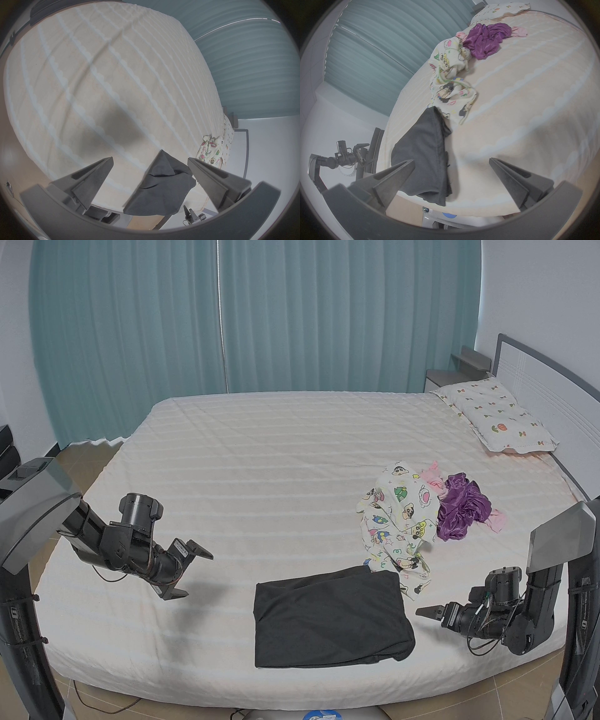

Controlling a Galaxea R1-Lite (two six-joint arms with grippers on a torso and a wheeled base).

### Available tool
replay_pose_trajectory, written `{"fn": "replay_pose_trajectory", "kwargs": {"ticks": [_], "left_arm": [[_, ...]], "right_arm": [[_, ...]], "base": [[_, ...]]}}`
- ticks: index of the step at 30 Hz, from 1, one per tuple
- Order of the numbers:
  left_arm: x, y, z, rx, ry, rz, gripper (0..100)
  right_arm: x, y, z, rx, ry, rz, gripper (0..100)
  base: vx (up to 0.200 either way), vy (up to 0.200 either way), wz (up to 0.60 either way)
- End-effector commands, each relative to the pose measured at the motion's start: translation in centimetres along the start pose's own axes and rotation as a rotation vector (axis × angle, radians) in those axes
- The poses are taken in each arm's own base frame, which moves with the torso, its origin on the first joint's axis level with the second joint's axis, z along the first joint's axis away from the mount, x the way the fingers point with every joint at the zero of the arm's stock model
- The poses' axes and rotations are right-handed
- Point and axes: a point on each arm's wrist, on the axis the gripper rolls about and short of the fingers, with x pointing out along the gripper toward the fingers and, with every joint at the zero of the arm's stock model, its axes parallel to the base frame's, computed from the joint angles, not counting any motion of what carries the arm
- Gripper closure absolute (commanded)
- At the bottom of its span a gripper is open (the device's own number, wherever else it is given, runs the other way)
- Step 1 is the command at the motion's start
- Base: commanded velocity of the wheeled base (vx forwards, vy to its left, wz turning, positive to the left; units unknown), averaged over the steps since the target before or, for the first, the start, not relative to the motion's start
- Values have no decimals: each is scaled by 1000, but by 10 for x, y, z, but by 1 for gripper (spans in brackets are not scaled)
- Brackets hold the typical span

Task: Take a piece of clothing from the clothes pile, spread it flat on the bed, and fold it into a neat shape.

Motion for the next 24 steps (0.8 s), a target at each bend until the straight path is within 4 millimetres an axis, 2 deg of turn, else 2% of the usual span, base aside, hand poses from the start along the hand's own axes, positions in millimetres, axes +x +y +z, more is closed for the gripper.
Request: {"fn": "replay_pose_trajectory", "kwargs": {"ticks": [1, 6, 9, 13, 16, 20, 24], "left_arm": [[2, 5, -7, 37, 18, 19, 0], [4, 16, -27, 177, 65, 67, 0], [11, 25, -51, 307, 104, 130, 0], [17, 29, -55, 357, 39, 140, 0], [25, 35, -81, 511, 18, 107, 0], [41, 43, -86, 664, -41, 84, 0], [51, 50, -87, 708, -48, 124, 0]], "right_arm": [[1, -1, -2, -4, 5, -2, 0], [2, -2, -3, -12, -3, 5, 0], [2, -4, -8, -22, -8, 5, 0], [3, -6, -10, -33, -24, 17, 0], [4, -8, -14, -45, -24, 16, 0], [4, -8, -14, -47, -25, 15, 0], [4, -9, -15, -47, -22, 13, 0]], "base": [[0, -200, 0], [0, -40, 0], [0, 0, 0], [0, 0, 0], [0, 0, 0], [0, 0, 0], [0, 0, 0]]}}
